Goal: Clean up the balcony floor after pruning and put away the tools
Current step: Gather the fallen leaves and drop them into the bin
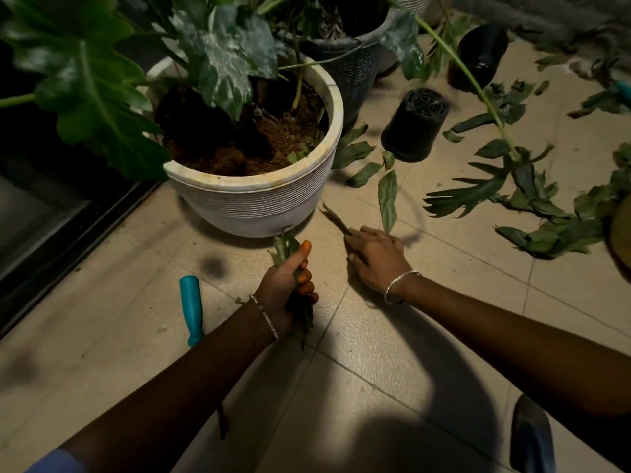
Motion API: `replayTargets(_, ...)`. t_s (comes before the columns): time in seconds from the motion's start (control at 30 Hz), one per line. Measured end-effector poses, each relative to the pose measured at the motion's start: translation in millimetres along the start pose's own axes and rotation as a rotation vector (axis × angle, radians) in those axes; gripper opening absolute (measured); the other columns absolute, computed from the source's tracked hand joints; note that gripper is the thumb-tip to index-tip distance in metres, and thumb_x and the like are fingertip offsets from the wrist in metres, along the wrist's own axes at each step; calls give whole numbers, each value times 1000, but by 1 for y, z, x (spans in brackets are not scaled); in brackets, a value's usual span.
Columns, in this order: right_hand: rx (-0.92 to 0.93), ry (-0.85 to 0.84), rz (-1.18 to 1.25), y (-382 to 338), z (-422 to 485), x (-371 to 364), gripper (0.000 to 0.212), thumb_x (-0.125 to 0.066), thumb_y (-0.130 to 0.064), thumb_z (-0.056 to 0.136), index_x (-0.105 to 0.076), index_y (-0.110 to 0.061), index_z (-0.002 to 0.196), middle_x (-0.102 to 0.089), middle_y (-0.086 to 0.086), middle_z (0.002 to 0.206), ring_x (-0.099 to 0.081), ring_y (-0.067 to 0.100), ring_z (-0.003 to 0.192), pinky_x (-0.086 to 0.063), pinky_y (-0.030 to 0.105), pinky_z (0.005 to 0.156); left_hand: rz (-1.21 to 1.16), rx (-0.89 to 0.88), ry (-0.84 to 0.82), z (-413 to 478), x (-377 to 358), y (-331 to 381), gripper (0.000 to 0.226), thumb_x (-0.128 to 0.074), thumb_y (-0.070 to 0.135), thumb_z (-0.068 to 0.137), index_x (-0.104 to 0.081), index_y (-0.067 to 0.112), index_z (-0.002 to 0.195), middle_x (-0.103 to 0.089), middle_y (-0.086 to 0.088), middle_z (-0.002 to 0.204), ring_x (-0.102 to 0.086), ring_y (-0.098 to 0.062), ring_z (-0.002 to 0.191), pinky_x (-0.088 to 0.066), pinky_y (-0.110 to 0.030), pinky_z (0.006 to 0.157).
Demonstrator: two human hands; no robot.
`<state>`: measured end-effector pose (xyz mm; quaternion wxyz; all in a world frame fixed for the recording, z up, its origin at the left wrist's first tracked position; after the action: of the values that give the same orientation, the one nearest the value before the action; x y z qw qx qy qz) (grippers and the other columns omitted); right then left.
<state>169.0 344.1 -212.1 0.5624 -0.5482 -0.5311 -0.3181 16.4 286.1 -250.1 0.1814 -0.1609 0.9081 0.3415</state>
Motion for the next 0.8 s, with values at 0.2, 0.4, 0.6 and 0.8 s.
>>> replayTargets(0.2, -43, 280, 375, -23, -59, 40, 27, -52, -10, 94, -70, -18, 112, -70, 1, 107, -58, 17, 101, -47, 33, 88, 36, -36, -49, 4, -14, -1, 49, -84, 52, 59, -62, 20, 89, -34, 5, 56, -35, -8, 43, -38, -25, 48)
replayTargets(0.4, 239, 157, 367, -58, -92, 38, 30, -49, -16, 90, -67, -19, 114, -68, 0, 108, -58, 17, 96, -46, 32, 82, 48, -53, -16, 9, -44, -5, 42, -84, 38, 70, -49, 14, 75, -39, 3, 43, -39, -11, 32, -36, -17, 39)
replayTargets(0.6, 30, 284, 524, 6, -68, 49, 9, -51, -16, 94, -57, -21, 97, -65, -6, 94, -61, 10, 89, -54, 42, 78, 62, -46, 90, 16, -31, -6, 36, -52, 37, 98, -51, 15, 69, -44, 1, 48, -43, -14, 40, -39, -23, 40)
replayTargets(0.8, -277, 199, 310, 92, 3, 30, 47, -55, -27, 94, -42, -22, 139, -58, 12, 127, -58, 28, 112, -53, 45, 92, -155, -25, -42, 12, -38, -1, 38, -43, 30, 103, -46, 11, 70, -59, -4, 55, -62, -17, 53, -55, -37, 72)
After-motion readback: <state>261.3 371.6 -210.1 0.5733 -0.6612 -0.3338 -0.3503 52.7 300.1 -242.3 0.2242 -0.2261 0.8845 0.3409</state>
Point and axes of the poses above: each hand's wrist, its own z-axis towards the middle knuckle, its own x-axis out of the back of the hand, y = z × x, the point moved 9 cm from there along z, towards the middle knuckle
